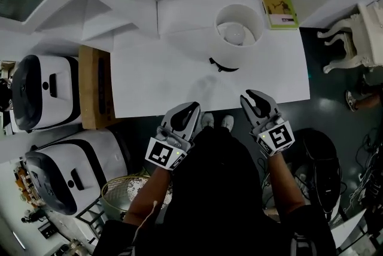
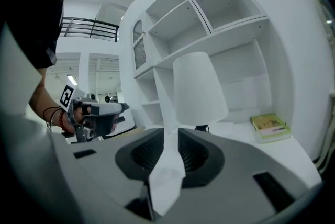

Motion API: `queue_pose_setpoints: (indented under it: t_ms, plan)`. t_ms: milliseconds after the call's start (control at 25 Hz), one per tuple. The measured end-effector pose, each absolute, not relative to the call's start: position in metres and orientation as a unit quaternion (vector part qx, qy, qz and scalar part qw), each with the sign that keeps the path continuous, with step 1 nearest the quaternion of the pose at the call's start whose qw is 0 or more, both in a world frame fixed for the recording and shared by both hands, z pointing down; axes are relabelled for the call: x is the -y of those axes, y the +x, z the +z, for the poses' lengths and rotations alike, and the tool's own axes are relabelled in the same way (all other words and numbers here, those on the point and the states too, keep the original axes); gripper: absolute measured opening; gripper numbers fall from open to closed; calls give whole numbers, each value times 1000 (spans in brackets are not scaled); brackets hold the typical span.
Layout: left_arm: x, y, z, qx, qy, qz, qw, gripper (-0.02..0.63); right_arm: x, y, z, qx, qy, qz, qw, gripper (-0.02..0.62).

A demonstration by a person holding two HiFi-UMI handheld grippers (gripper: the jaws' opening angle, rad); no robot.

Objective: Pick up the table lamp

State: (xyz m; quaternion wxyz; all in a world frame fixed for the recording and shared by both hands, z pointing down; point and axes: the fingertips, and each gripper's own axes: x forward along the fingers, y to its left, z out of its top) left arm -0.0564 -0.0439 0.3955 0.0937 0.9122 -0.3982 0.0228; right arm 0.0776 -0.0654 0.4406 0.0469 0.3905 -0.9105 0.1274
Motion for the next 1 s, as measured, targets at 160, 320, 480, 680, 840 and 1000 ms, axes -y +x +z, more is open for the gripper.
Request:
queue_pose_setpoints:
  t_ms: [160,320,480,680,840,1000]
  plan:
    - [55,-59,414,399,911,30,95,25,78,75,462,911,391,122,50,94]
    - [63,-63,431,401,910,37,96,25,93,76,487,904,406,120,55,94]
    - [69,-71,443,407,907,39,99,25,106,73,510,903,408,120,66,94]
    - [72,-79,460,417,903,42,94,25,129,72,538,901,414,95,92,94]
    - [69,-82,473,422,900,43,99,25,140,72,551,898,420,93,92,94]
    - [67,-82,485,419,901,47,104,25,147,73,567,892,429,101,100,94]
